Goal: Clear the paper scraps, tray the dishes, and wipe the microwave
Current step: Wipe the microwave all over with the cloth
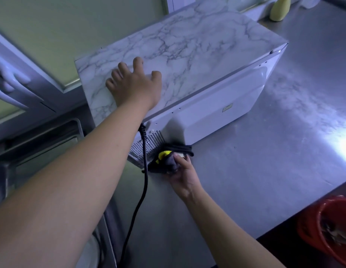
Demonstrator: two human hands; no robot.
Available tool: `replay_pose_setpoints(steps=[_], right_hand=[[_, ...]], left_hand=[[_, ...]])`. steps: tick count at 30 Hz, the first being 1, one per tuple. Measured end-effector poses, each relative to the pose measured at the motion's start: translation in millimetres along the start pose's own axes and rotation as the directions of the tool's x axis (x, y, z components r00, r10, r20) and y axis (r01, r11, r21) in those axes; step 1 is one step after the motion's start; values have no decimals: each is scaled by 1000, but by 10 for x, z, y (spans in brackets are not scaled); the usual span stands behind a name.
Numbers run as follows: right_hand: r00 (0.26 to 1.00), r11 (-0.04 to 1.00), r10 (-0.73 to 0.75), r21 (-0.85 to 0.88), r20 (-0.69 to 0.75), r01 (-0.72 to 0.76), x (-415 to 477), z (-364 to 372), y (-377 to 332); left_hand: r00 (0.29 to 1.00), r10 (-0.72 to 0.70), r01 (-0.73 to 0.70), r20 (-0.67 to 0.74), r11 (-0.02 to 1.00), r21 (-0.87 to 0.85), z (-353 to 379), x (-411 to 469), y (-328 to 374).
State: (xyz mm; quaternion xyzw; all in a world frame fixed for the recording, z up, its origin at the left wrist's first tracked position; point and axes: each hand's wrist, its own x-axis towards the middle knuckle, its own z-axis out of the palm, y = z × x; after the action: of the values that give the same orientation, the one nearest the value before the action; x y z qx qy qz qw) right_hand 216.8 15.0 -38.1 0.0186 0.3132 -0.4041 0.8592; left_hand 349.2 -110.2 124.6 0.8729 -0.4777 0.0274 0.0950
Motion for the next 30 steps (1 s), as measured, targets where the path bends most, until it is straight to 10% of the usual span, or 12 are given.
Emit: replay_pose_setpoints(steps=[7,16,30], right_hand=[[963,969,74,-247,258,-9,-349,61,-46],[970,925,-244,-303,-13,229,-1154,-45,-688],[843,675,-534,-569,62,470,-1162,349,-2028]], left_hand=[[999,1,-2,42,1000,13,-24,2,14],[995,32,-27,95,998,-51,-67,-18,-14],[997,28,-17,73,989,-148,-158,-63,-68]])
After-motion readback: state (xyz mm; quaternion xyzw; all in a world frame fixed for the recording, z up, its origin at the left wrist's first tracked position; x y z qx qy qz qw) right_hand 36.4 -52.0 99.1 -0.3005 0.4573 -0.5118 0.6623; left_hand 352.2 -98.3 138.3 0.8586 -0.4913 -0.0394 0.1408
